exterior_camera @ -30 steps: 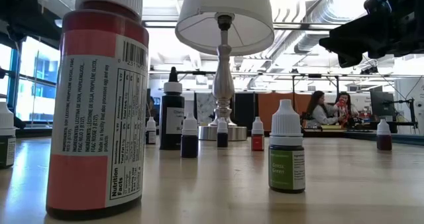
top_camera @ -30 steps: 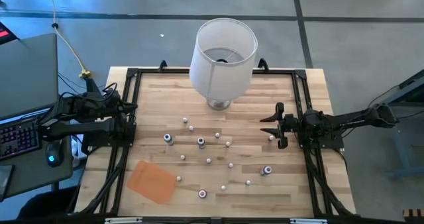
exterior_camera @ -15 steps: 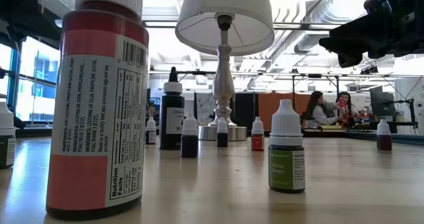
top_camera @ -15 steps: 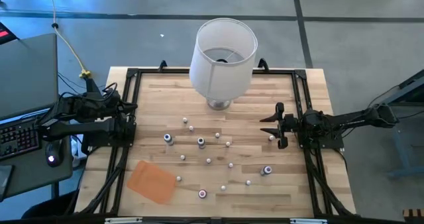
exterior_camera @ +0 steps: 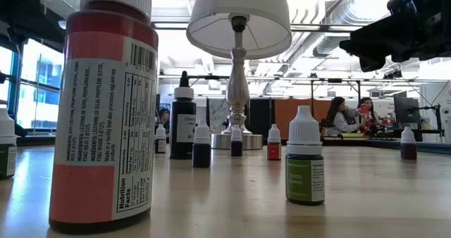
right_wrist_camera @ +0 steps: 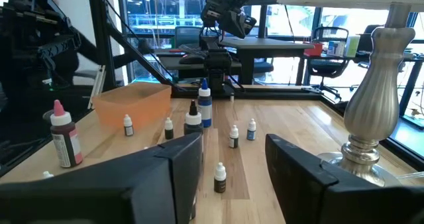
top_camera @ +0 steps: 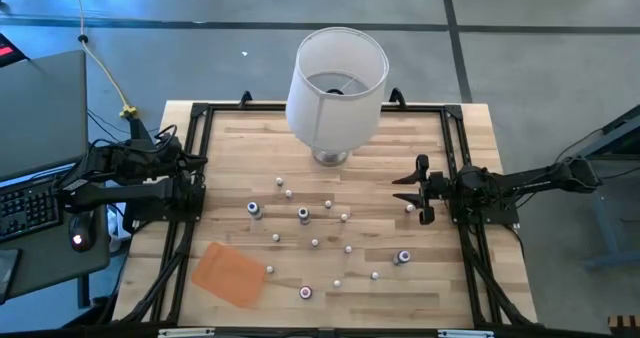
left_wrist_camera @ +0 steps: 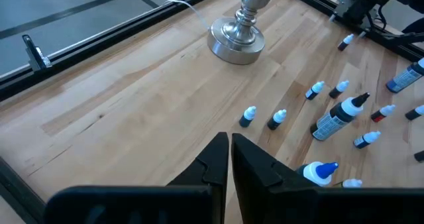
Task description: Pick & Place food coloring
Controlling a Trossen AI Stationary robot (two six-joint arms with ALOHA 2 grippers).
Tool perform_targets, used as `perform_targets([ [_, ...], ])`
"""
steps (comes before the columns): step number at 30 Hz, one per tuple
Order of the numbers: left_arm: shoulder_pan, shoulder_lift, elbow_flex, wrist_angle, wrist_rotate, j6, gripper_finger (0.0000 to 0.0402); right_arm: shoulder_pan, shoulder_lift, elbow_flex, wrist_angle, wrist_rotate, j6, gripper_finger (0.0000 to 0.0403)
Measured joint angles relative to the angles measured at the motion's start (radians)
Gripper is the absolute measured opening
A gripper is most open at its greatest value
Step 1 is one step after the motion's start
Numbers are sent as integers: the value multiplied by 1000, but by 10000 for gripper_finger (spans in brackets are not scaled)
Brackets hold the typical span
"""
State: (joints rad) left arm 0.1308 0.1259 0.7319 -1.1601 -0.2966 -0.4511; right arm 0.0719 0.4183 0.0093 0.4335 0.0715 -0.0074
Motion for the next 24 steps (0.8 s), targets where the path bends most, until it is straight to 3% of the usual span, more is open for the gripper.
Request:
perform_targets([
  [24,0,0,0,0,0,0,18,0,0,0,0,0,0,160],
])
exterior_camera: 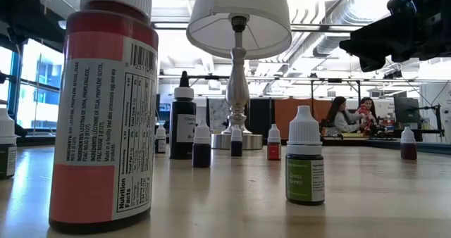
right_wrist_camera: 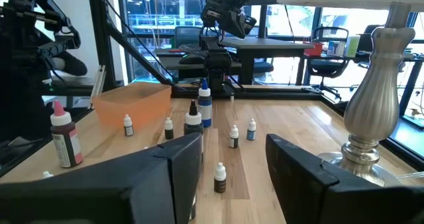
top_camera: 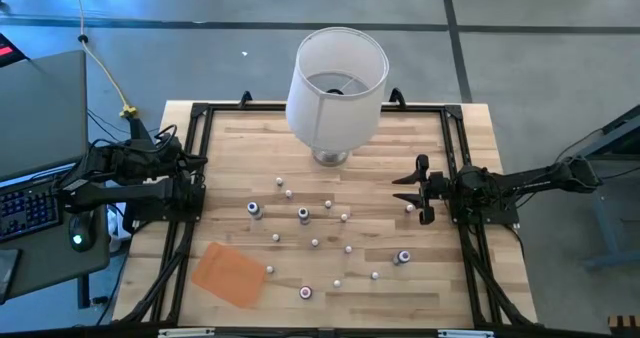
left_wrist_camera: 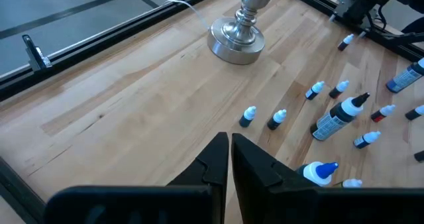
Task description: Pick & Place food coloring
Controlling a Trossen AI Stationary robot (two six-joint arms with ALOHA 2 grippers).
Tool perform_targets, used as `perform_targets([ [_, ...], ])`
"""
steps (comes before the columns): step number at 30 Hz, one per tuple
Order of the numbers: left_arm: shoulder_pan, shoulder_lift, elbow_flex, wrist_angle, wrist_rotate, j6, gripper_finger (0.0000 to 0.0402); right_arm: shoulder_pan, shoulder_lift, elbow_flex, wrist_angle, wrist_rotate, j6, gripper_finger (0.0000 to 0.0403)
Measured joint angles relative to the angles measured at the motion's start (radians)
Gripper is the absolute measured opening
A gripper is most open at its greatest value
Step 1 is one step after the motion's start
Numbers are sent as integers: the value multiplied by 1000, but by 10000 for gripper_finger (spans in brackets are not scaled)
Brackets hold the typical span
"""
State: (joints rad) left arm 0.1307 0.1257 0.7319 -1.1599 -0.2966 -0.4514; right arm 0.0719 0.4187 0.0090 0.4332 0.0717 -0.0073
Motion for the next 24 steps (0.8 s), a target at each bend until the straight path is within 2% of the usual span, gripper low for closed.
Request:
perform_targets([
  [24,0,0,0,0,0,0,18,0,0,0,0,0,0,156],
])
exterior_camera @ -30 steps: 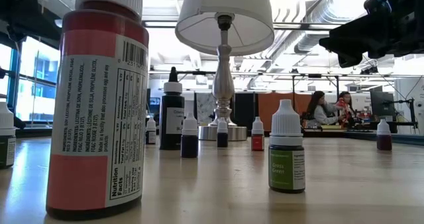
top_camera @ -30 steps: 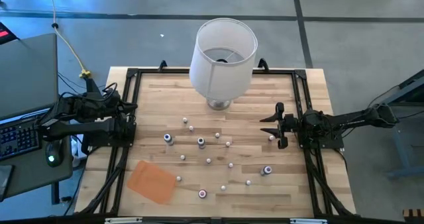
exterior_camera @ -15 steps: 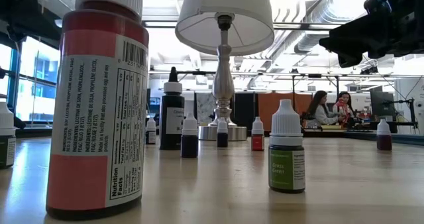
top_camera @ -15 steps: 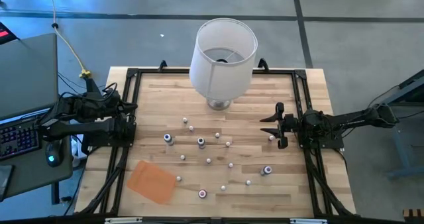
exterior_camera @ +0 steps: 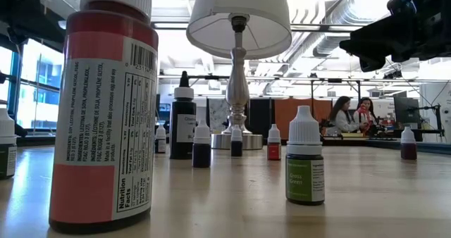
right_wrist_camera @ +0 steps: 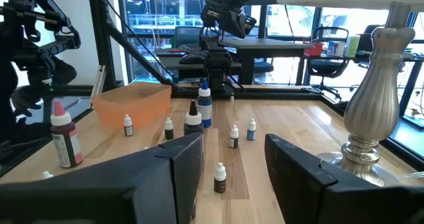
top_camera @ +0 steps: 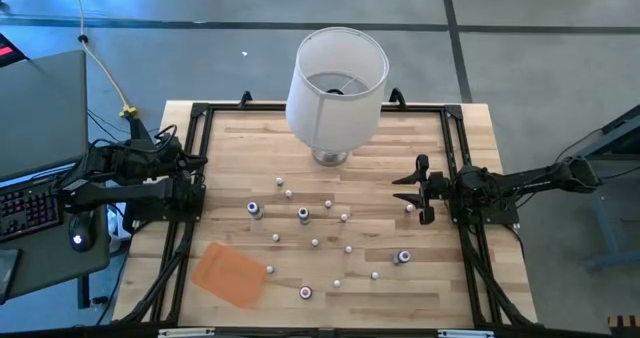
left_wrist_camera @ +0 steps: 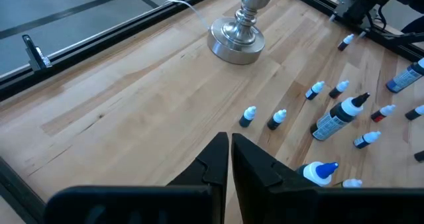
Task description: Pick & Place food coloring
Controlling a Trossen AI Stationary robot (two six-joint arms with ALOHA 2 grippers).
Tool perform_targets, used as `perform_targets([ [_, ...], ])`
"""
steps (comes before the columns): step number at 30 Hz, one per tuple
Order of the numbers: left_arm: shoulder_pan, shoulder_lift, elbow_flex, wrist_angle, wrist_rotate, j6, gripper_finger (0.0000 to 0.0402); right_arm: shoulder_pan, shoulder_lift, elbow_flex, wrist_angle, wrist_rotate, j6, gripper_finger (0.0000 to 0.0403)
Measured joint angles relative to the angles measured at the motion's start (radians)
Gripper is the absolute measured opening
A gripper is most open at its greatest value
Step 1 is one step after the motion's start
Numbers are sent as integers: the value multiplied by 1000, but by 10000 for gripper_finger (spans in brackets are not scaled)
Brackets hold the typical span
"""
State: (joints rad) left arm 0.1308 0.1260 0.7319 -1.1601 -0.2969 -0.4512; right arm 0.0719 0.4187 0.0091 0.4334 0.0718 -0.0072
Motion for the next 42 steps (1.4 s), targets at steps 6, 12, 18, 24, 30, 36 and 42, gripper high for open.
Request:
perform_targets([
  [6,0,0,0,0,0,0,18,0,0,0,0,0,0,162],
  [12,0,0,0,0,0,0,18,0,0,0,0,0,0,160],
  [18,0,0,0,0,0,0,18,0,0,0,0,0,0,156],
  [24,0,0,0,0,0,0,18,0,0,0,0,0,0,162],
  [30,0,0,0,0,0,0,18,0,0,0,0,0,0,160],
  [36,0,0,0,0,3,0,18,0,0,0,0,0,0,156],
  [42,0,0,0,-18,20,8,18,0,0,0,0,0,-74,162],
])
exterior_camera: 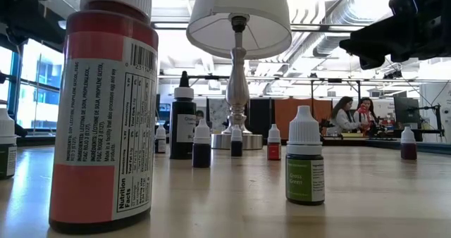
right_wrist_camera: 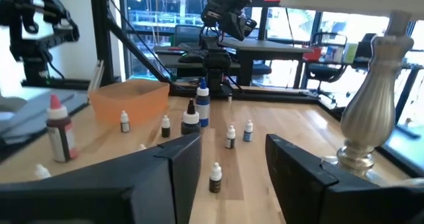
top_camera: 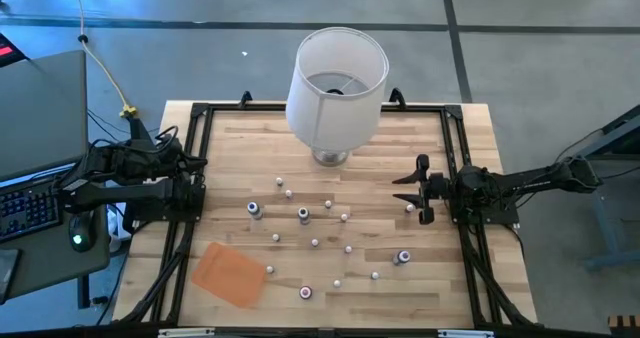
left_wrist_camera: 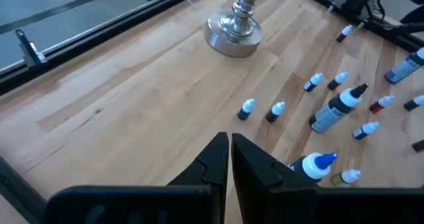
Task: Pick & Place food coloring
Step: Put the big blue food coloring bottle into the orange bin
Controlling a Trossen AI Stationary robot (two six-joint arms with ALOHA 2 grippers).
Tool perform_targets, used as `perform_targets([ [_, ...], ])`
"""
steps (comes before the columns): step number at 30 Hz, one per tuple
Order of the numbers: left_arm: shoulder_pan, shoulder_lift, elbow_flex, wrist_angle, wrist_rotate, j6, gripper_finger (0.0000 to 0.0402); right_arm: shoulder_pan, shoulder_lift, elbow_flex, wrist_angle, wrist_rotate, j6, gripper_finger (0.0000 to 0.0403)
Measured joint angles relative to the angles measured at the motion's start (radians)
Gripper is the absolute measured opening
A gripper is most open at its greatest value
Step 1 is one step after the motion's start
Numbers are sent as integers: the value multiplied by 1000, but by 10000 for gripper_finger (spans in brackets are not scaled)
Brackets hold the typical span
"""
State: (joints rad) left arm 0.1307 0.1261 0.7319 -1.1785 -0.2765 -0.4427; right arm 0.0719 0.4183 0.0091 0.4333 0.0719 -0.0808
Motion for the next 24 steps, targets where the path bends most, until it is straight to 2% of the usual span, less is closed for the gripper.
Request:
perform_targets([
  [10,0,0,0,1,-49,-89,18,0,0,0,5,0,-51,156],
  [18,0,0,0,-6,-74,-59,18,0,0,0,28,-4,-134,162],
  [24,0,0,-24,54,-75,-77,18,0,0,0,69,-89,-111,160],
])
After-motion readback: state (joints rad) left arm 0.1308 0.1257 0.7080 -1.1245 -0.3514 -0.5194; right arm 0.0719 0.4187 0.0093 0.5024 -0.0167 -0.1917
